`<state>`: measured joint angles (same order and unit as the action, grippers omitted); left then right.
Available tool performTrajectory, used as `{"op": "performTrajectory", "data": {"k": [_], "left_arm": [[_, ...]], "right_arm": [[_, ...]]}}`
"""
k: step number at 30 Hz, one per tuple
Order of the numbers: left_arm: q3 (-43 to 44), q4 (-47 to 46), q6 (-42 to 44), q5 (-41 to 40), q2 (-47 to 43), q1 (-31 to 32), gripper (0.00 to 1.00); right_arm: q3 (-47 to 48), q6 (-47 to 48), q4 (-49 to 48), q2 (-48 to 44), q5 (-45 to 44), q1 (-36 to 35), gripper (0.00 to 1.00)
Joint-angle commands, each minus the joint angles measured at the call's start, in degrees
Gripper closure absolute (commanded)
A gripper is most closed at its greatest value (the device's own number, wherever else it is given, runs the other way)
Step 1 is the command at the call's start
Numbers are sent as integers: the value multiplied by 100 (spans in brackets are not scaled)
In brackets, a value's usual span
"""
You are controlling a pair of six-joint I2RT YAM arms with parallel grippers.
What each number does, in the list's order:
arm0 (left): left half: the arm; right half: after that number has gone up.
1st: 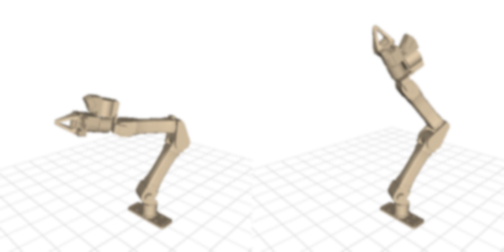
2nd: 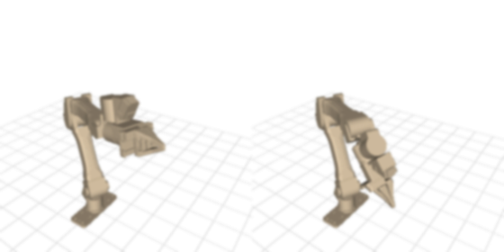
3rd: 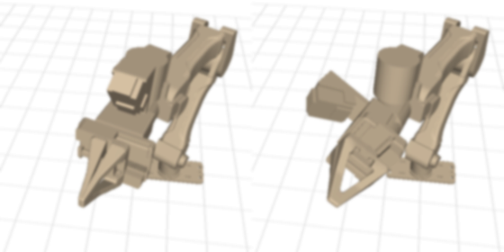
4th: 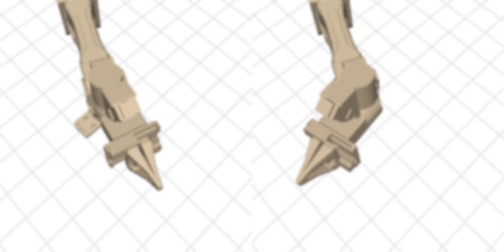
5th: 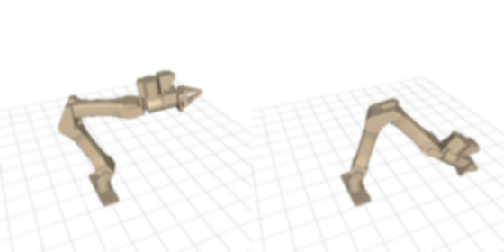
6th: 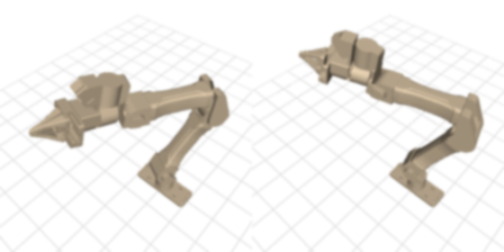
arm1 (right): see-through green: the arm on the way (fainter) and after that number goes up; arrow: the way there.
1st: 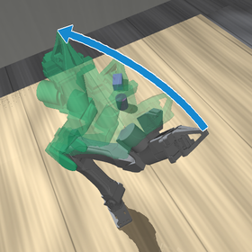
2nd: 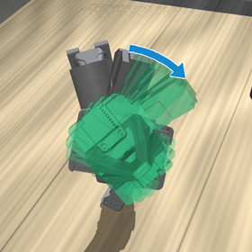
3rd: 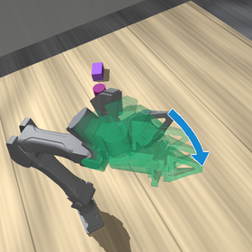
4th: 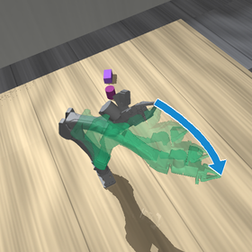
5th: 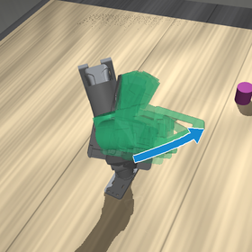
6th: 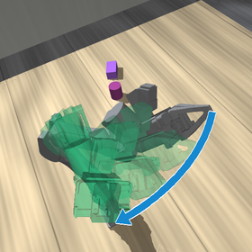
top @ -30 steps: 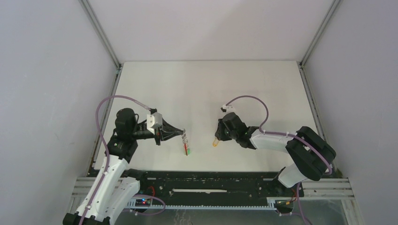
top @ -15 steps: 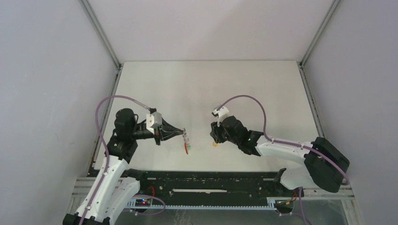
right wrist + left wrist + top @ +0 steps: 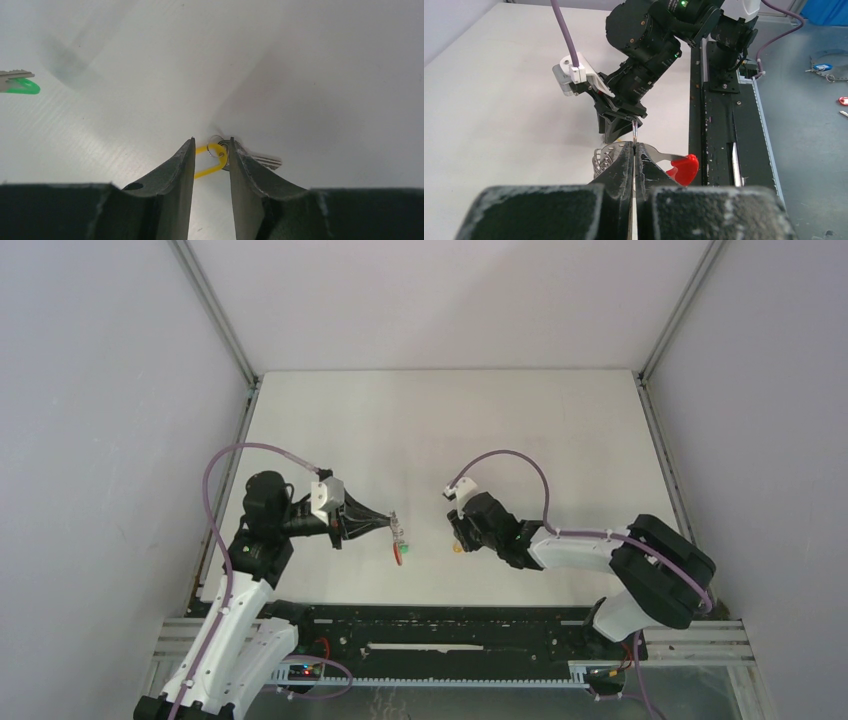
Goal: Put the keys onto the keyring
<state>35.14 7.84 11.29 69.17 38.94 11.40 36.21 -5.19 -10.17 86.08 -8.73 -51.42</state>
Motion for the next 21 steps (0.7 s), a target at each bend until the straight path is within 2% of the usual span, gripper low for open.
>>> {"op": "performTrajectory", "data": {"k": [1,11,21], "left_arm": [[151,-222,-136,71,-44,13,100],[186,-235,-153,71,-23,12,100],[204,-239,-180,71,-9,12,100]], "right_arm": [[9,185,-220,127,-127,-17,61],[18,147,-235,384,-326,12,64],[18,-108,-204,129,65,255,78]]}}
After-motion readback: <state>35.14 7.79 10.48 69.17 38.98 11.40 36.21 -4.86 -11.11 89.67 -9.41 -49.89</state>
